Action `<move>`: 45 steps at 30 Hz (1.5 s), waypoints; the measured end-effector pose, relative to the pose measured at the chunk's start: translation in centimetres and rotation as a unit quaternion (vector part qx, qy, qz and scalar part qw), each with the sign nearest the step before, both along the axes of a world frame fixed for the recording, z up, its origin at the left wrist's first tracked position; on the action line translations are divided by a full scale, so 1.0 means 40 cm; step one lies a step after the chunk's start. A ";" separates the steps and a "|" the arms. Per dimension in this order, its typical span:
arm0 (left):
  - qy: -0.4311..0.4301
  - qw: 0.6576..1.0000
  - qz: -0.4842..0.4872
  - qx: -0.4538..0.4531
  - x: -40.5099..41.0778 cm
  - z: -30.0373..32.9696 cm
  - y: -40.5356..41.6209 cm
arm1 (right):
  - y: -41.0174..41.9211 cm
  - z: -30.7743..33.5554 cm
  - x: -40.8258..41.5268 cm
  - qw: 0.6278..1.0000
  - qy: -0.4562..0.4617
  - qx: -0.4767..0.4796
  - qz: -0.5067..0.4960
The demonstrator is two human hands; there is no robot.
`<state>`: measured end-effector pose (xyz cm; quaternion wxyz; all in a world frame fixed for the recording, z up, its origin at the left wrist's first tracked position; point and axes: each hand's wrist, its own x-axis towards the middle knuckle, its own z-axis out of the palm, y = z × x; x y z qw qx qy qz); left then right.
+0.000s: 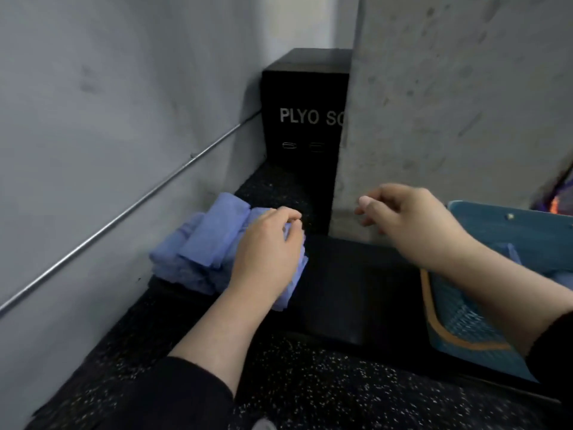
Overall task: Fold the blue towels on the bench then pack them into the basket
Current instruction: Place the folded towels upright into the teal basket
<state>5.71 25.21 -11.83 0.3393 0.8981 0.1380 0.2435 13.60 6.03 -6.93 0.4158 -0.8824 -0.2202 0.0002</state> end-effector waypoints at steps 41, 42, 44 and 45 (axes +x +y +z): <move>-0.028 0.794 -0.086 -0.602 -0.030 0.085 0.070 | 0.142 0.002 -0.110 0.858 0.267 0.437 -0.044; -0.018 0.792 -0.095 -0.603 -0.024 0.090 0.035 | 0.100 0.009 -0.112 0.861 0.258 0.436 -0.052; 0.000 0.786 -0.119 -0.606 -0.012 0.100 -0.038 | 0.014 0.021 -0.115 0.870 0.239 0.425 -0.073; 0.010 0.782 -0.133 -0.609 -0.007 0.105 -0.078 | -0.030 0.027 -0.115 0.876 0.229 0.416 -0.081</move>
